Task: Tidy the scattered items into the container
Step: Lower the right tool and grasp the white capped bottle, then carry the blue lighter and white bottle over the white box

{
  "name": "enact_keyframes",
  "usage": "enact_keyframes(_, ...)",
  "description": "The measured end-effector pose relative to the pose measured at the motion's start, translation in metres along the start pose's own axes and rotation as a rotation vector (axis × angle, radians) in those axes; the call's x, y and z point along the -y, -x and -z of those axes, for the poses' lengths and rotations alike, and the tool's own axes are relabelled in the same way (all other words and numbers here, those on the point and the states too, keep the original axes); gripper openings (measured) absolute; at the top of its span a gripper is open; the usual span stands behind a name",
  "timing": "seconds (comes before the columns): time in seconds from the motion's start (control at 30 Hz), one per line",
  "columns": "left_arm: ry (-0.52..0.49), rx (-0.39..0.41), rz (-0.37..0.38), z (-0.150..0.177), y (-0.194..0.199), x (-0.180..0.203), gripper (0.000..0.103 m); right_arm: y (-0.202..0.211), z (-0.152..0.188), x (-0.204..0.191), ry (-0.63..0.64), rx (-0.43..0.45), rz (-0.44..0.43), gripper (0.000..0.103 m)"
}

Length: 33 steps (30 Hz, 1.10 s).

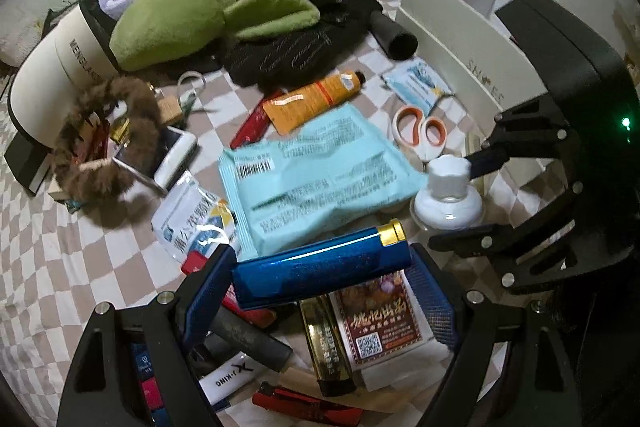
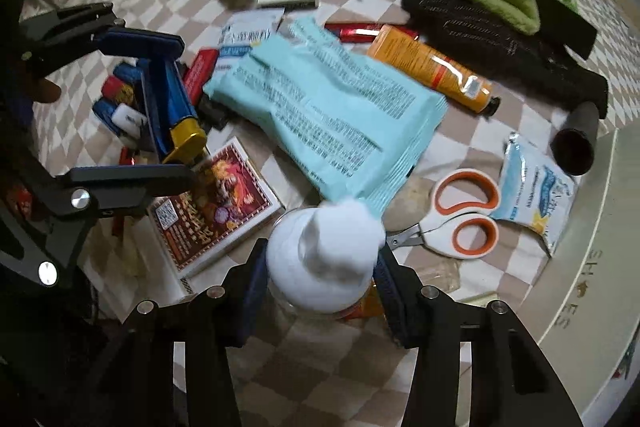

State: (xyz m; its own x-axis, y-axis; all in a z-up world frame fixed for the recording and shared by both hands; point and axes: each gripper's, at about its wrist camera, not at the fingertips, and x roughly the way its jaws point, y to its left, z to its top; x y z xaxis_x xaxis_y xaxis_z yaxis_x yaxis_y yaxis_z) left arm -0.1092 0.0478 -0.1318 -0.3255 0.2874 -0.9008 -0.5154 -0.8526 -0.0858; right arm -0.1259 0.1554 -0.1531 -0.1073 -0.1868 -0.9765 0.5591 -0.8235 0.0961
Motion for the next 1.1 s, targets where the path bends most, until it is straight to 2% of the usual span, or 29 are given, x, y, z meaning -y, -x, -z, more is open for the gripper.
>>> enact_keyframes(0.37, 0.030, 0.071, -0.018, -0.022, 0.022, -0.002, 0.086, 0.036, 0.005, 0.034, -0.109, 0.127, 0.001, 0.051)
enact_keyframes(0.6, 0.034, 0.127, -0.014, -0.042, 0.040, 0.004, 0.086, 0.075, 0.008, 0.052, -0.177, 0.244, 0.011, 0.051)
enact_keyframes(0.87, 0.029, 0.203, 0.008, -0.068, 0.059, 0.020, 0.086, 0.123, 0.024, 0.083, -0.282, 0.390, 0.009, 0.051)
enact_keyframes(1.1, 0.007, 0.235, 0.033, -0.090, 0.064, 0.043, 0.086, 0.154, 0.048, 0.116, -0.399, 0.491, 0.018, 0.051)
